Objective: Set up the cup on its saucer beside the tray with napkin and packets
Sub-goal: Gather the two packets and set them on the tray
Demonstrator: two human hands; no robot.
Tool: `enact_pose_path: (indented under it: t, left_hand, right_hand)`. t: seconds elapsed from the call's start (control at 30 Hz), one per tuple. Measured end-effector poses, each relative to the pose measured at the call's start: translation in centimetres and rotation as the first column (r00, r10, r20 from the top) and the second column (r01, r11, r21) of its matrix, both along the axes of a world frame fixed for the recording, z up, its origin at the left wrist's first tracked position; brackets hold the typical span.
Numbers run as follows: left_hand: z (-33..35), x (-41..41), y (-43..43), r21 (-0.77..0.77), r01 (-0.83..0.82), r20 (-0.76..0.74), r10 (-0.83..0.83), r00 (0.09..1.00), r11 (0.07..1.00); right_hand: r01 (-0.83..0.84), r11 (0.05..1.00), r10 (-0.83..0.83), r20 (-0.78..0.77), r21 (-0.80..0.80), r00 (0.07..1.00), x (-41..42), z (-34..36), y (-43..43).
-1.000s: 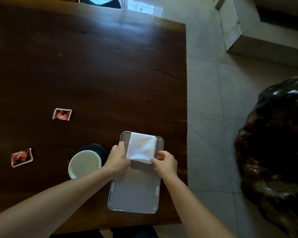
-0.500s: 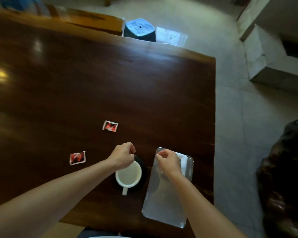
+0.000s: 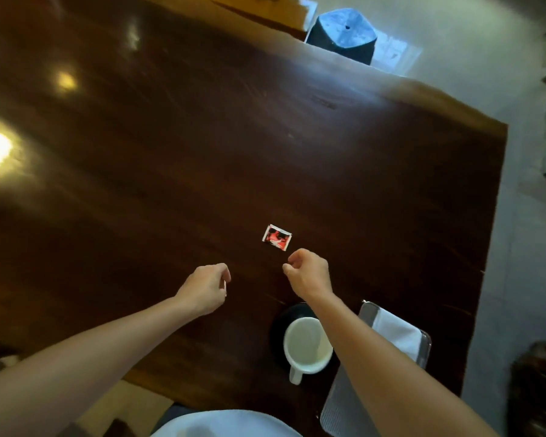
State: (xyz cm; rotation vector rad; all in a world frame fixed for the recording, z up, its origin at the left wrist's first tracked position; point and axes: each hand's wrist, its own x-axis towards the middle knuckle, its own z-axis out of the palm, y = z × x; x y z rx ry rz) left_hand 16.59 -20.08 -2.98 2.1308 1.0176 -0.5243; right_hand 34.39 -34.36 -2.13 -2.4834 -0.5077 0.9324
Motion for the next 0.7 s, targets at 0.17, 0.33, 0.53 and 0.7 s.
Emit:
enact_pose_path:
  t: [0.17,0.33,0.53,0.7]
  left_hand:
    - [-2.1,-1.8,1.7,0.103,0.111,-0.008,-0.111,0.994,0.988]
    - [-4.1,-2.5,2.3,0.15,0.214,-0.01,-0.215,0.977,0.965]
    - [-5.6,-3.0,3.1,0.18,0.367,-0.078,-0.359,0.93,0.913]
    - [-5.8,-2.4,3.6,0.148,0.358,-0.095,-0.347,0.933,0.922]
  right_hand:
    - [-0.047,0.995,0.057,0.11,-0.091,0.992,0.9,-2.0,3.9]
    - [-0.083,0.985,0.102,0.126,-0.15,0.987,1.4,-4.0,5.9]
    - [-0.105,0.969,0.143,0.163,-0.223,0.976,1.7,-5.7,7.1]
    - [-0.064,0.966,0.103,0.146,-0.251,0.984,1.8,-6.4,7.5]
